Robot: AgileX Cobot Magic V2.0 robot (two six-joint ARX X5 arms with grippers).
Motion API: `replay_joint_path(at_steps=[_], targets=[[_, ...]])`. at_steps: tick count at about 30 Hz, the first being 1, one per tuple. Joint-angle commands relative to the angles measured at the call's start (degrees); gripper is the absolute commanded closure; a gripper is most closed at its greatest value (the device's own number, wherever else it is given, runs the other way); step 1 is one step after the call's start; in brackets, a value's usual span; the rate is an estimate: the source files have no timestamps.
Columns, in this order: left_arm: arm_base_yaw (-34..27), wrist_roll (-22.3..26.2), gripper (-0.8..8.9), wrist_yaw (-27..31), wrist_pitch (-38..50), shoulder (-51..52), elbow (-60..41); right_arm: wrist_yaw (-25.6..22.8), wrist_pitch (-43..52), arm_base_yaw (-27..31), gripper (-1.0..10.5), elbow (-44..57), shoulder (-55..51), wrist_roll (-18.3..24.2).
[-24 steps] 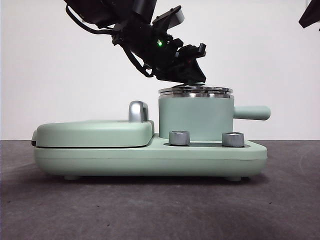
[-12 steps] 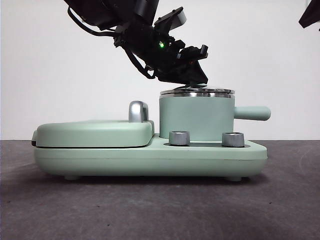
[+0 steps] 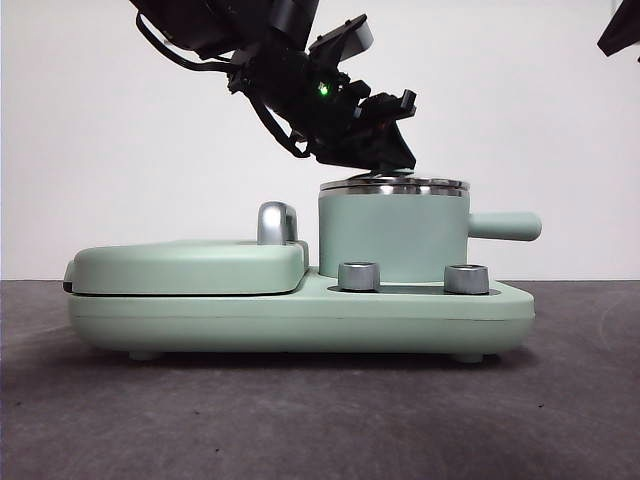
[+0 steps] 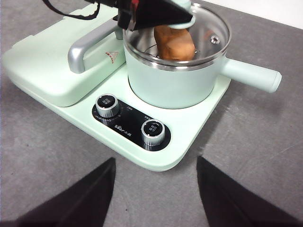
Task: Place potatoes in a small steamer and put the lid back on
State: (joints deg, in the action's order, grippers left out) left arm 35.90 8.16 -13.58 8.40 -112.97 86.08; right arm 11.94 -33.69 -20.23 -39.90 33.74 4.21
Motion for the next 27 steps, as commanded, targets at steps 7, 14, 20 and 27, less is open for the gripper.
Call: replay_joint_path(at_steps=[7, 14, 20, 27], targets=[[0.5, 0.4, 7.99, -0.2, -1.2, -1.6, 1.6, -0.4, 0.7, -0.3, 6.8, 0.0, 0.3, -0.3], [0.5, 0.3, 4.99, -0.2, -1.0, -1.6, 1.6, -0.4, 0.7, -0.3, 6.8, 0.0, 0.3, -0.3], [0.5, 0.0, 4.48, -0.3, -1.2, -1.1, 1.6, -0.4, 0.6, -0.3, 6.8, 0.0, 0.3, -0.3], [-0.2, -0.7, 4.48, -0.2, -6.4, 5.1, 1.6, -0.4, 0.7, -0.3, 6.8, 0.0, 0.3, -0.3]])
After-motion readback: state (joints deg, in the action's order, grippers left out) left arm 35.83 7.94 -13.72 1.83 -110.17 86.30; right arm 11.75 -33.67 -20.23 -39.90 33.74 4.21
